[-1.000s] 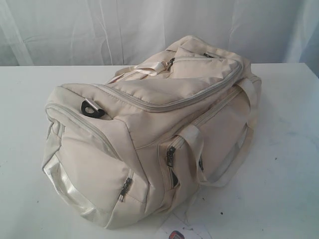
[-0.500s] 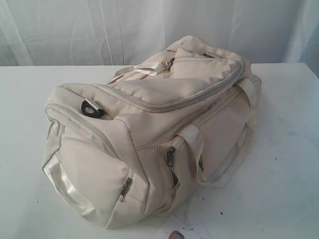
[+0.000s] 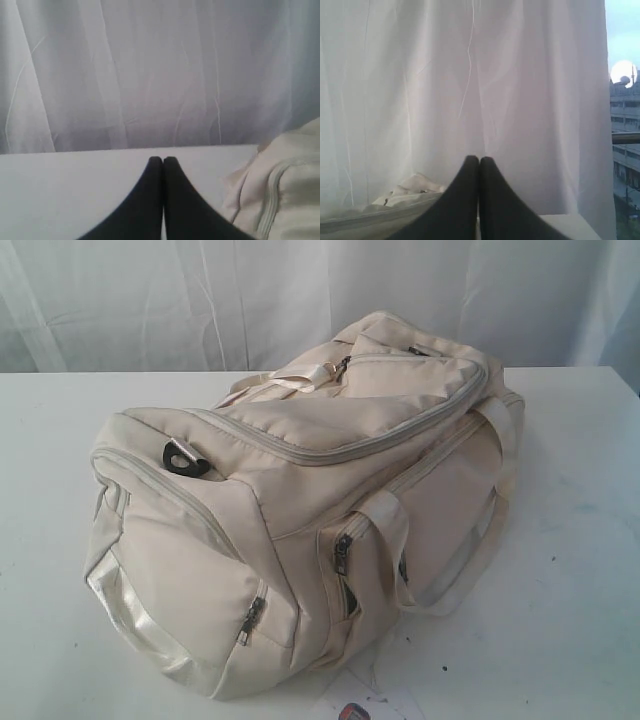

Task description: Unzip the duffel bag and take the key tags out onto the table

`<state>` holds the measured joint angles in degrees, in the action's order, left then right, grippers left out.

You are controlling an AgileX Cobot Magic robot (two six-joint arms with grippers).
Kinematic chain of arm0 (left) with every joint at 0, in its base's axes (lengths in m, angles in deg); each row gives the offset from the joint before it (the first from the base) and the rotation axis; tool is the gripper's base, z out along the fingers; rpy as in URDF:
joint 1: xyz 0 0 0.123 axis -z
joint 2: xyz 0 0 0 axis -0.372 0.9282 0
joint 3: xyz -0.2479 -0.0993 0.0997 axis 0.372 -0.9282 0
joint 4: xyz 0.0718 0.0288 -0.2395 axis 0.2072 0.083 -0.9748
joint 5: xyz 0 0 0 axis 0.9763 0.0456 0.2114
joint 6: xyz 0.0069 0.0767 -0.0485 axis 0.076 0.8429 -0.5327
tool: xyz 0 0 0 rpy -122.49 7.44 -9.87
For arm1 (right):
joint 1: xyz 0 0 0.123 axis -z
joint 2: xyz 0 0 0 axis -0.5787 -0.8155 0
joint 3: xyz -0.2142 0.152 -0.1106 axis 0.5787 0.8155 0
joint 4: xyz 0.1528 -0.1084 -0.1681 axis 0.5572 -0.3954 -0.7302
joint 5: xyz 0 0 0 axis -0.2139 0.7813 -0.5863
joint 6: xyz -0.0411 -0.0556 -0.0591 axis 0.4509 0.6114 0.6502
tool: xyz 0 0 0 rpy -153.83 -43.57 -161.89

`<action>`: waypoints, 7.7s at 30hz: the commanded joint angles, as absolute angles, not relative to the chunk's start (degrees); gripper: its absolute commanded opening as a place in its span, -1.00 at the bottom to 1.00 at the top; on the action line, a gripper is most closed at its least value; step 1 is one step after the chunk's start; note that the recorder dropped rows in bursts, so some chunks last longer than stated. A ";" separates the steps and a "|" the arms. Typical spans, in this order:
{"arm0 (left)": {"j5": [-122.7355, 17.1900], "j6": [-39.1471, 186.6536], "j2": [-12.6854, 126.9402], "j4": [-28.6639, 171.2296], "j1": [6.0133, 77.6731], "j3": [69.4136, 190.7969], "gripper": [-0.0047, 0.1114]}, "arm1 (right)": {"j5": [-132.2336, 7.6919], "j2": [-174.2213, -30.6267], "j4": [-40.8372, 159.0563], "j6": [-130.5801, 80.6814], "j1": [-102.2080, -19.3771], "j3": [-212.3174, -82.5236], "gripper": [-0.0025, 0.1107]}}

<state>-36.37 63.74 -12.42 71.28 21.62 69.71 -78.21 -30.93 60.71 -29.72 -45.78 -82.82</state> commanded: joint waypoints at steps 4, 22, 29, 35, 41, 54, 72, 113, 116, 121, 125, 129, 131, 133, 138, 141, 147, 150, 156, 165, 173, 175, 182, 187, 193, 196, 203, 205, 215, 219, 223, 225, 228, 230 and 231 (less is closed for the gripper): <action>-7.09 53.75 -12.46 69.60 21.87 70.90 -0.92 | -94.07 -30.63 63.89 -31.69 -46.00 -82.52 -0.96; -113.40 105.74 52.32 36.18 31.72 142.48 -0.92 | -20.25 -100.52 75.39 -8.99 -50.13 -149.93 -0.96; -108.70 121.75 64.96 32.95 42.65 148.73 -0.89 | -8.36 -121.13 74.98 -7.71 -54.38 -175.67 -0.96; -103.08 132.98 70.07 33.95 53.90 148.73 -0.16 | -4.37 -127.97 74.80 -7.60 -55.46 -181.89 -0.96; -84.66 132.30 75.89 38.05 59.69 148.73 0.52 | -0.53 -129.53 74.35 -4.71 -55.46 -182.02 -0.96; -94.42 104.20 81.77 71.85 62.52 148.73 -0.91 | -0.65 -129.52 73.39 -4.71 -55.46 -182.02 -0.96; -122.74 104.94 74.20 78.23 62.52 148.50 -0.92 | 0.46 -129.52 73.40 -4.71 -55.35 -182.02 -0.96; -108.02 120.17 111.08 10.43 31.10 188.04 -0.58 | 0.95 -129.52 72.44 -5.08 -55.35 -181.78 -0.96; -108.89 117.43 114.33 5.09 31.23 188.04 -0.14 | 0.85 -129.52 72.44 -5.08 -55.35 -181.78 -0.96; -106.87 104.27 119.09 -2.59 31.23 188.04 0.14 | 0.60 -129.52 72.44 -5.08 -55.35 -181.78 -0.96; -106.78 104.17 121.49 -4.96 31.33 188.04 0.14 | 0.60 -130.00 72.44 -5.08 -55.35 -181.78 -0.96; -106.78 104.17 122.62 -4.49 32.64 188.04 0.14 | -0.20 -130.27 72.56 -5.08 -55.35 -181.12 -0.96; -106.17 102.77 123.15 -3.12 33.55 188.04 0.14 | -0.46 -130.40 72.56 -5.08 -55.35 -180.62 -0.96; -103.94 98.72 123.63 0.98 34.60 188.04 0.14 | -0.94 -130.40 72.56 -5.08 -55.35 -179.87 -0.96; -102.04 93.50 125.01 6.34 35.87 188.04 0.14 | -2.82 -130.40 72.56 -5.08 -55.35 -178.24 -0.96; -99.79 93.50 125.42 5.10 36.50 188.04 0.14 | -3.68 -130.53 72.56 -5.08 -55.35 -177.88 -0.96; -93.06 93.91 125.65 2.34 37.93 188.04 0.14 | -3.75 -131.16 72.56 -5.08 -55.35 -177.76 -0.96; -91.31 96.14 125.65 0.51 38.52 188.04 0.14 | -4.09 -131.15 72.56 -5.08 -55.35 -177.76 -0.96; -88.39 96.45 125.79 -0.39 39.35 188.04 0.14 | -4.09 -131.15 72.56 -5.08 -55.35 -177.76 -0.96; -88.35 98.72 126.94 -3.18 39.74 188.04 0.12 | -4.39 -131.15 72.56 -5.08 -55.35 -177.76 -0.96; -88.73 104.67 126.99 -5.79 40.08 188.04 -0.24 | -4.28 -131.15 72.56 -5.08 -55.35 -177.76 -0.96; -89.95 104.67 126.75 -5.79 39.72 188.04 -0.36 | -4.28 -131.15 72.56 -5.08 -55.35 -177.76 -0.96; -93.64 106.67 126.62 -5.29 39.02 189.45 -0.92 | -4.53 -131.18 72.56 -5.08 -55.35 -177.76 -0.96; -96.54 106.67 126.12 -4.76 37.80 190.57 -0.92 | -4.17 -131.18 72.56 -5.08 -55.35 -177.76 -0.96; -105.22 106.56 123.97 -4.37 33.99 190.70 -0.92 | -4.52 -131.18 72.56 -5.08 -55.35 -177.76 -0.96; -110.26 107.94 122.81 -4.50 33.15 190.70 -0.92 | -4.74 -131.18 72.56 -4.72 -55.35 -177.76 -0.96; -117.01 112.16 120.07 -5.54 33.14 190.70 -0.92 | -5.98 -131.27 76.31 6.28 -55.35 -177.76 -0.96; -118.17 113.18 119.23 -5.53 33.14 190.70 -0.92 | -7.68 -131.57 78.67 9.40 -55.35 -177.76 -0.96; -122.74 116.28 117.97 -5.68 33.07 190.70 -0.92 | -17.96 -137.80 84.53 18.38 -55.35 -177.87 -0.48; -122.74 119.18 117.97 -8.18 33.07 190.70 -0.92 | -27.22 -138.13 87.97 24.73 -55.90 -177.87 -0.24; -122.74 120.61 117.97 -9.86 33.07 190.70 -0.92 | -34.53 -138.52 87.97 30.47 -58.17 -177.87 -0.21; -122.74 120.76 117.97 -10.01 33.07 190.70 -0.92 | -36.31 -139.34 87.97 33.14 -59.60 -177.87 -0.21; -122.74 120.76 117.97 -10.13 33.07 190.70 -0.92 | -36.79 -141.16 87.97 34.27 -61.74 -177.98 -0.21; -122.74 120.76 117.97 -10.64 33.02 190.70 -0.92 | -36.41 -142.37 87.97 34.27 -62.86 -177.98 -0.21; -122.74 120.76 117.97 -10.86 33.02 190.70 -0.92 | -36.79 -142.89 88.11 34.27 -63.46 -177.98 -0.21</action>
